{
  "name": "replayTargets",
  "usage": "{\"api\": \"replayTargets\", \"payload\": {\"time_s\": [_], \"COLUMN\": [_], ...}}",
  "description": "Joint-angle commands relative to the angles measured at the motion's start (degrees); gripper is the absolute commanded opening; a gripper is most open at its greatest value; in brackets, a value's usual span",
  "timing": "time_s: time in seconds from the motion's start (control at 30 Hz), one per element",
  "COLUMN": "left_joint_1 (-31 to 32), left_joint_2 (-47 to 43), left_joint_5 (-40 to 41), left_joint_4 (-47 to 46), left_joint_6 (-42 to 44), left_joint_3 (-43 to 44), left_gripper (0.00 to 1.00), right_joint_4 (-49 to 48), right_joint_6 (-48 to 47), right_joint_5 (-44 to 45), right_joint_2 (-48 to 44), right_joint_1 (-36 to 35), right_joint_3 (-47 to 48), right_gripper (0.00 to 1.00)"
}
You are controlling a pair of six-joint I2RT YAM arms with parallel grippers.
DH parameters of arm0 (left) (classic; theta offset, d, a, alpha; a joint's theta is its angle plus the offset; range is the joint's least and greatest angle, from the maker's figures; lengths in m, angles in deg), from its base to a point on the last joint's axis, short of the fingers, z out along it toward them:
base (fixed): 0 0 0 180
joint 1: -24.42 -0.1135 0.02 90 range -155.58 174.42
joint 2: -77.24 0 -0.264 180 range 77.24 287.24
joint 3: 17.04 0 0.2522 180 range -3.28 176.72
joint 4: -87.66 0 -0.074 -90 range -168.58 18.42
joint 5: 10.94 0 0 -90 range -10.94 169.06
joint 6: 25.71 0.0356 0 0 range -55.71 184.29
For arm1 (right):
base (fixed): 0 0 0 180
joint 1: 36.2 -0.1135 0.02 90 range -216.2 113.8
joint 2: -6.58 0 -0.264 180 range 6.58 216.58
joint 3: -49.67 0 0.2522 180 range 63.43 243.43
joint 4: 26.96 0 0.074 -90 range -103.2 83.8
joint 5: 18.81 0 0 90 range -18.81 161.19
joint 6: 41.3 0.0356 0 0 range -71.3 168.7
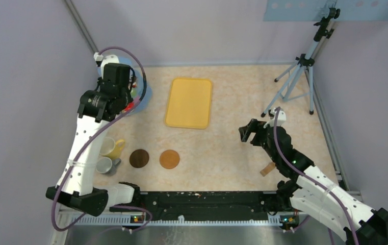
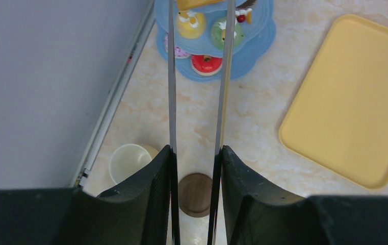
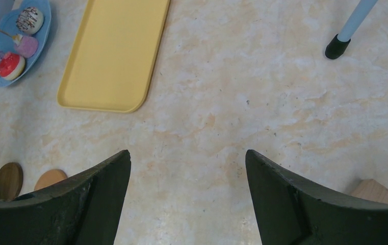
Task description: Serve the afternoon tea
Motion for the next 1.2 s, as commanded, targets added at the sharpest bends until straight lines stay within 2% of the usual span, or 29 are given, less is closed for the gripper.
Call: {"api": "replayTargets", "payload": {"time_s": [0.0, 0.1, 0.27, 0.5, 0.93, 1.17], "left_joint_1": [-6.69, -12.04, -13.82, -14.56, -14.70, -14.79], "left_joint_2": [1.37, 3.90, 8.19, 11.63, 9.03, 9.59], "left_joint_5": [-2.19, -7.03, -7.08, -4.91, -4.01, -4.42], "left_joint_4": [-8.36, -12.44, -17.31, -17.01, -16.56, -16.99], "left_joint_6": [8.96, 10.28, 11.49, 11.88, 11.51, 11.42], "left_joint_3": [0.85, 1.29, 2.72, 3.00, -1.72, -2.52], "left_gripper": [0.40, 0.38, 0.37, 0.38, 0.43, 0.50], "right_joint_4": [-2.54, -2.10, -1.01, -0.34, -0.69, -0.58], "right_joint_6": [-0.50, -0.65, -0.98, -0.53, -0.53, -0.72], "right_joint_5": [-0.34, -0.18, 0.74, 1.18, 0.59, 0.67], "right_joint_2": [0.59, 0.44, 0.26, -0.32, -0.02, -0.02], "right_joint_1": [0.27, 0.32, 0.30, 0.28, 0.32, 0.32], "right_joint_3": [0.38, 0.74, 1.18, 1.25, 1.25, 1.66], "right_gripper": [0.82, 0.82, 0.82, 0.82, 0.82, 0.82]}}
